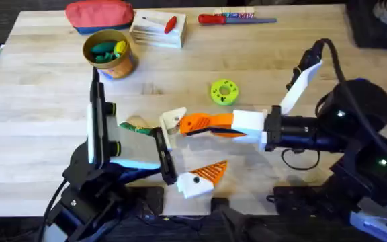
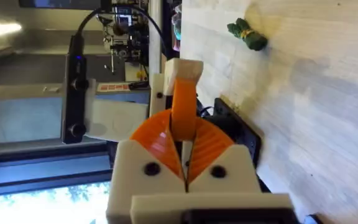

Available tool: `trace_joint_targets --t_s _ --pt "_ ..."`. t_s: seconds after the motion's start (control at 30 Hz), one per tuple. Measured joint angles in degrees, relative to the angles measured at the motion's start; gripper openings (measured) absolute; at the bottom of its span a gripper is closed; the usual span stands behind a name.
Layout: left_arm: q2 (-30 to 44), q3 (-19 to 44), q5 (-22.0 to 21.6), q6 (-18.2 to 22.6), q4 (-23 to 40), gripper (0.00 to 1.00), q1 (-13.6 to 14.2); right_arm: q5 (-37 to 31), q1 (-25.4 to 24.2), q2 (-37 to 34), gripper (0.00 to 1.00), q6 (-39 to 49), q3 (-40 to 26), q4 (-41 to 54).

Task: Pick up the gripper from the table and insert it into the empty holder that is missing its gripper. Then pick up a screw, insert it into the mounting hole, and use the screwdriver to tighten it. Finally, clean up the table by picking up the vegetable and placing it into the bucket.

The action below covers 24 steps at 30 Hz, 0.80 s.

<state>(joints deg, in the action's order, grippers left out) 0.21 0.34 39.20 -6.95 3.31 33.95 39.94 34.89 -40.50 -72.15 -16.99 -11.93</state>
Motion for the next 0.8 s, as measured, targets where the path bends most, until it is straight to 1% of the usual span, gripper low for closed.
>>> trace_joint_targets --t_s 0.2,0.37,0.43,0.57,0.73,0.8 --pt "0.00 0.00 -2.46 -0.05 -0.07 0.987 -0.15 0.02 1.01 -4.57 0.005 -1.23 0.02 -5.62" --pt "0.00 0.00 -3.74 -0.73 -0.04 0.987 -0.52 0.02 1.76 -8.37 0.005 -1.45 0.02 -7.72" --pt "0.00 0.00 -3.43 -1.00 -0.04 0.987 -0.50 0.19 1.94 -10.59 0.005 -1.60 0.02 -9.57" --pt "0.00 0.00 -2.48 -1.29 -0.04 0.987 -0.43 0.44 2.26 -16.14 0.005 -1.62 0.02 -16.31" --pt "0.12 0.00 -2.38 -2.05 0.07 0.987 -0.45 0.29 2.03 -22.97 0.004 -2.00 -0.03 -23.53" --pt "0.24 0.00 -2.95 -2.47 0.09 0.987 -0.56 0.44 2.02 -25.07 0.004 -2.43 -0.04 -25.95"
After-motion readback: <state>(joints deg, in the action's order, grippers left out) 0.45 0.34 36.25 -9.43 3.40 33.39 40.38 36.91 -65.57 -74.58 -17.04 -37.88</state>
